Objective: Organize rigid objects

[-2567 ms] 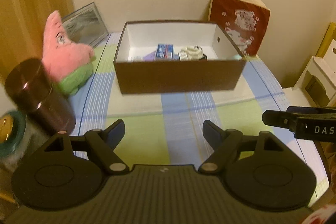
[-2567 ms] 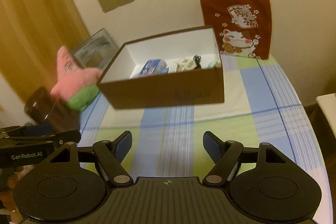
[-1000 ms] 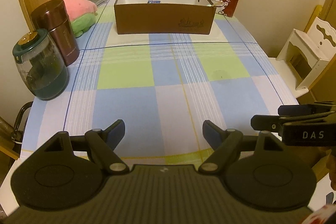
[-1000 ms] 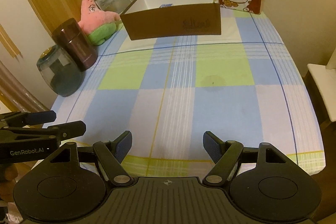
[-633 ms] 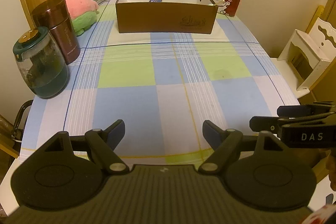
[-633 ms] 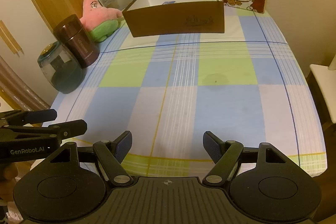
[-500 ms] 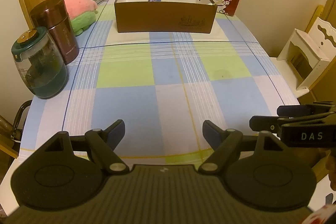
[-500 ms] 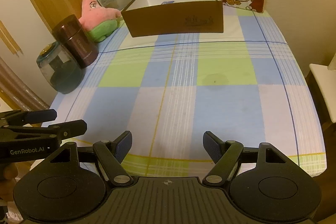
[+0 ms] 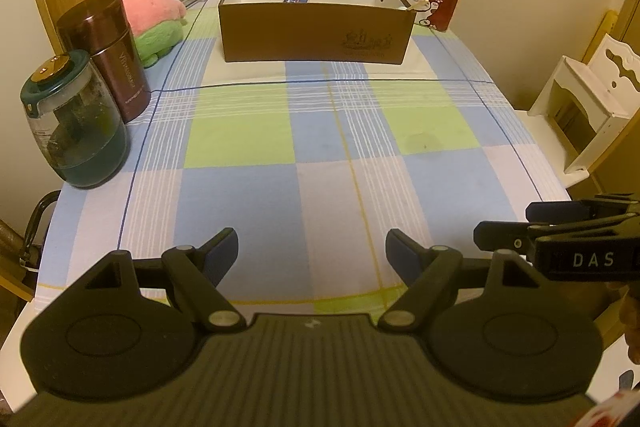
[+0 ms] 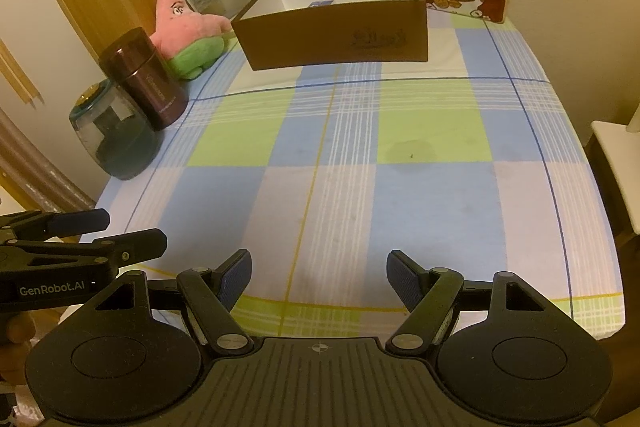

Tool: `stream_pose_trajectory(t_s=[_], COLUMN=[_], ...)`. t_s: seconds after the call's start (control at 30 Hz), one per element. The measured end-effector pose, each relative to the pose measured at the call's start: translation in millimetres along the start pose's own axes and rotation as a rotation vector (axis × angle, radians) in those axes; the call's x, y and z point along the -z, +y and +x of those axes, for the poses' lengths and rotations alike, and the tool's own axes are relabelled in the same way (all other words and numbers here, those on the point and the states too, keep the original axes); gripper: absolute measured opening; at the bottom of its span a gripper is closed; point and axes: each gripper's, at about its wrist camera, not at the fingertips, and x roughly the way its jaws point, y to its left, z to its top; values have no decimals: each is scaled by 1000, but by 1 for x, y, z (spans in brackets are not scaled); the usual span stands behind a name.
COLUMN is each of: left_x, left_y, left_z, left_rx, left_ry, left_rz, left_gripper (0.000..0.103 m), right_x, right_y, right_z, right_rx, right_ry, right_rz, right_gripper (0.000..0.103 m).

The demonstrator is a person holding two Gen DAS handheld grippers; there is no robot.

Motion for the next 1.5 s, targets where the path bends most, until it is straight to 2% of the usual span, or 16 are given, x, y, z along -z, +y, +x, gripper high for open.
stream_pose_trajectory(t_s=[1.5], left_x=[0], left_y=[0], left_z=[0], left_rx=[1], left_ry=[-2], left_rz=[-1], left_gripper=[78], right_x=[-1], right_y=[2], right_z=[0], right_rx=[-5], right_ry=[0], right_rz=[1], right_gripper=[74])
